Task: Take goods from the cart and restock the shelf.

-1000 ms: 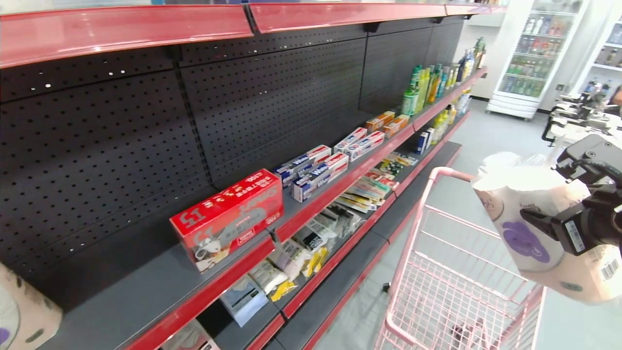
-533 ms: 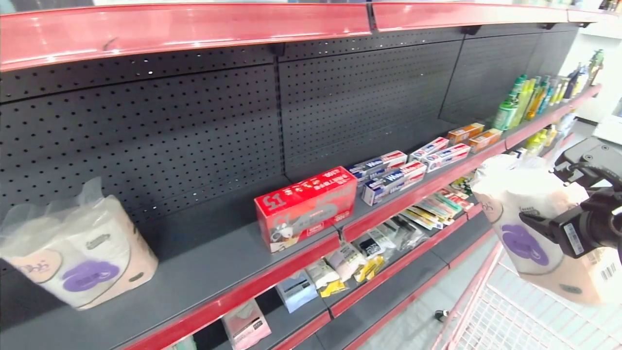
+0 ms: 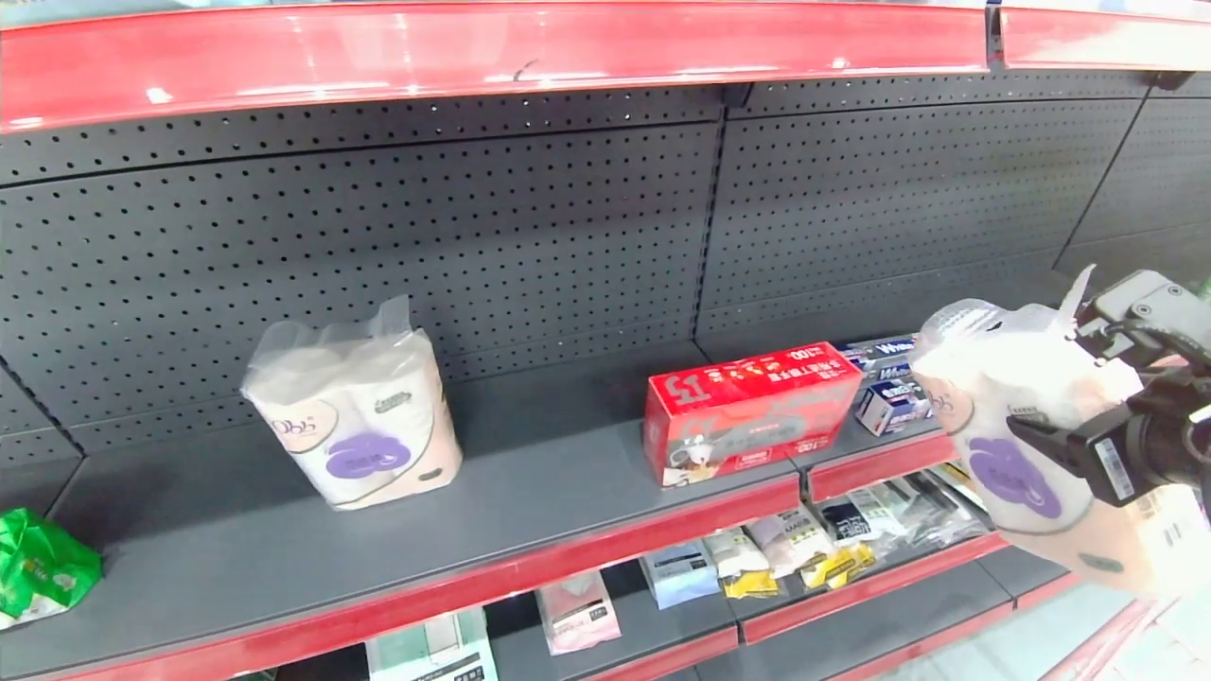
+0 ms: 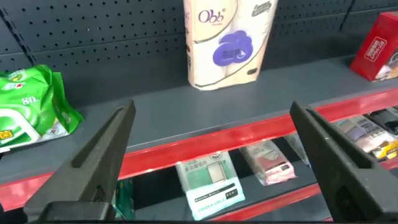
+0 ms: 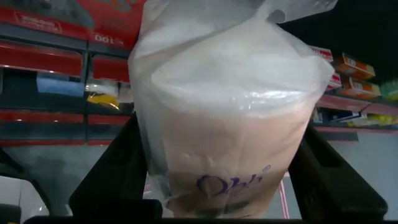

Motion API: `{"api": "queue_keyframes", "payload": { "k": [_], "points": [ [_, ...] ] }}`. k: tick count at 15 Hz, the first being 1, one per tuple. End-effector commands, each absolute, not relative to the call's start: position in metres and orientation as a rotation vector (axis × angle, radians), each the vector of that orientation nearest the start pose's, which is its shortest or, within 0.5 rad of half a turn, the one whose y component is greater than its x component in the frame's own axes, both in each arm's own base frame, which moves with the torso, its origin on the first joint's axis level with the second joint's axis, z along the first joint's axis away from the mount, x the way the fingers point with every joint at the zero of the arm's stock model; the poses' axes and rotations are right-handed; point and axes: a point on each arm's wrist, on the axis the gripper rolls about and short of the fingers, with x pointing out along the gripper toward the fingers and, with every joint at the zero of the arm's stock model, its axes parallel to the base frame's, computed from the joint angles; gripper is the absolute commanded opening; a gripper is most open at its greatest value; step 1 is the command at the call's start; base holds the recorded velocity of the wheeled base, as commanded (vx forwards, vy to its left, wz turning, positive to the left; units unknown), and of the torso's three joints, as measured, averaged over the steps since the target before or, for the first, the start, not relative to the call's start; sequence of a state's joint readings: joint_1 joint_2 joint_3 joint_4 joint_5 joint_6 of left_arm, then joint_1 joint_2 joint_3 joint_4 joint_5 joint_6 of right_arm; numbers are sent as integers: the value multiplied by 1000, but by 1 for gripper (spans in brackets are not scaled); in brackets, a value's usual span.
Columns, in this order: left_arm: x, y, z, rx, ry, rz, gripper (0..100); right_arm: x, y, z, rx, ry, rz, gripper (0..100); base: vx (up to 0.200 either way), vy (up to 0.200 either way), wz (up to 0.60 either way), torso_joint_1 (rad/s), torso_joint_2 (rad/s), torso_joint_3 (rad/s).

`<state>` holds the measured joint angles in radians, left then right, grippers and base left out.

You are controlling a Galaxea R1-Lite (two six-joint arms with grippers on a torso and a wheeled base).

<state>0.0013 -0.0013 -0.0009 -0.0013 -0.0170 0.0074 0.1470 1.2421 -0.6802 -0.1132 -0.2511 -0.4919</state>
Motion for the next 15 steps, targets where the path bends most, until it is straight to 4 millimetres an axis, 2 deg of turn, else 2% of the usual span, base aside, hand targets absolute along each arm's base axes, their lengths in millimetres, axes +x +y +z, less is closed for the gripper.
{"api": "queue_keyframes", "payload": {
  "k": [1,4,6,8,9,10,11,12,15],
  "points": [
    [-23,0,76,8,-2,-15,100,169,15,214,-568,440,-31,0,0,0,0,0,0,0],
    [-23,0,76,11,0,-17,100,151,8,207,-549,438,-55,0,0,0,0,0,0,0],
    [-22,0,76,14,9,-20,100,145,6,203,-477,423,-87,0,0,0,0,0,0,0],
    [-20,0,77,70,39,-32,100,133,6,212,-390,343,-106,0,0,0,0,0,0,0],
    [-21,0,95,66,13,-57,100,127,5,213,-384,327,-111,0,0,0,0,0,0,0],
    [-9,0,147,20,47,-71,100,121,4,209,-376,327,-116,0,0,0,0,0,0,0],
    [8,-1,188,-69,56,-69,100,116,4,204,-360,329,-117,0,0,0,0,0,0,0],
    [23,-2,211,-95,66,-64,100,111,4,202,-335,321,-111,0,0,0,0,0,0,0],
    [62,0,214,-74,163,25,100,109,4,205,-321,298,-94,0,0,0,0,0,0,0]
  ]
}}
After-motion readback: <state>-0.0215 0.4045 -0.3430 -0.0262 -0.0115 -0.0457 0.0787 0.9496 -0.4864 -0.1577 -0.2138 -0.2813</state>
